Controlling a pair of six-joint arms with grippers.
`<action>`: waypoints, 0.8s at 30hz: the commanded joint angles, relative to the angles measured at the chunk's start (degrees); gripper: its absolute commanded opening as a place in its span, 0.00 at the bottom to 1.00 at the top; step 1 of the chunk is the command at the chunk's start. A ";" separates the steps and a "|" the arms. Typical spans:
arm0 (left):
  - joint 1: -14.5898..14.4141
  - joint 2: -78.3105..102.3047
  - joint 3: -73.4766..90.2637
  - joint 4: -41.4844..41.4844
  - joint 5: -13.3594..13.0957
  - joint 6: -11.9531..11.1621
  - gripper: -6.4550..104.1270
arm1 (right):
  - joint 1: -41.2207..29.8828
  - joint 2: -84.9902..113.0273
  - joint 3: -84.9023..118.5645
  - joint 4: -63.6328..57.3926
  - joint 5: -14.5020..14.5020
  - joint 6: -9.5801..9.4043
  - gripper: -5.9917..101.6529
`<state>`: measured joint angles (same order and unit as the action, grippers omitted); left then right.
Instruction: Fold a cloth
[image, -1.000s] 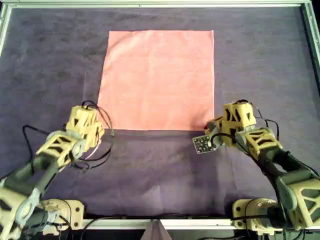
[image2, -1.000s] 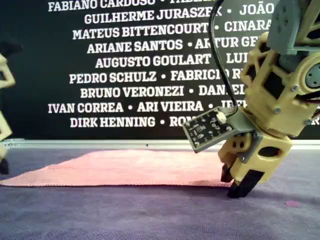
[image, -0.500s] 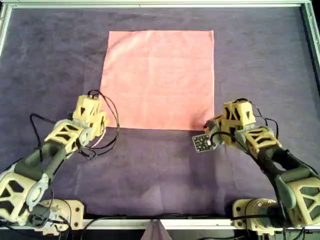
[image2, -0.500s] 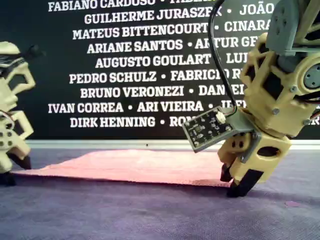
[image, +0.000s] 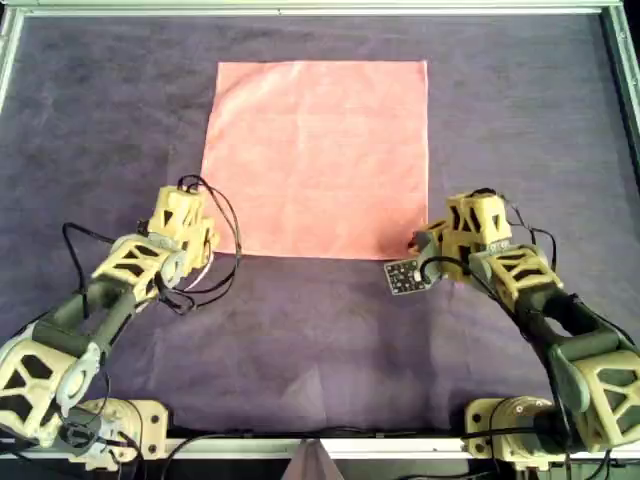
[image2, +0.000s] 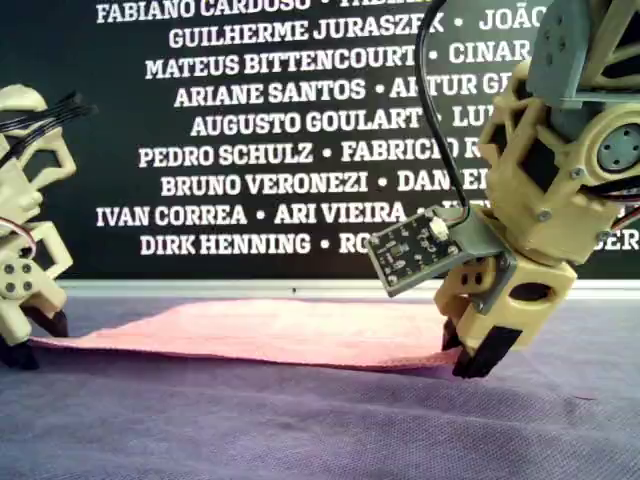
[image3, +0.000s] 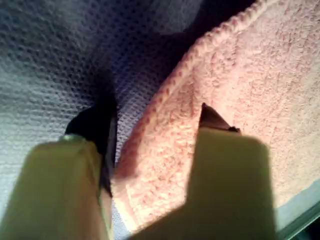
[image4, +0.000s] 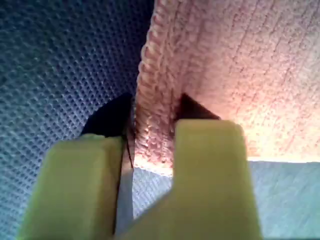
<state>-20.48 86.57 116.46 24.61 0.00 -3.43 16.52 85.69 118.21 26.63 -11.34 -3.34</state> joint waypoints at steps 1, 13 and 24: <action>-1.32 1.05 -0.62 -0.79 -0.09 -0.26 0.58 | -0.35 0.88 -3.43 -2.64 -0.35 0.88 0.25; -1.41 1.05 -1.76 -0.88 0.97 -0.53 0.10 | -0.35 0.88 -5.01 -2.55 -0.44 0.97 0.06; -2.55 1.14 -0.79 -0.35 1.76 -0.26 0.05 | -0.26 0.88 -4.83 -2.55 -0.35 0.18 0.06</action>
<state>-20.74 86.57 116.37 24.61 0.88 -3.87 16.52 85.69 118.21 26.63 -11.34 -2.90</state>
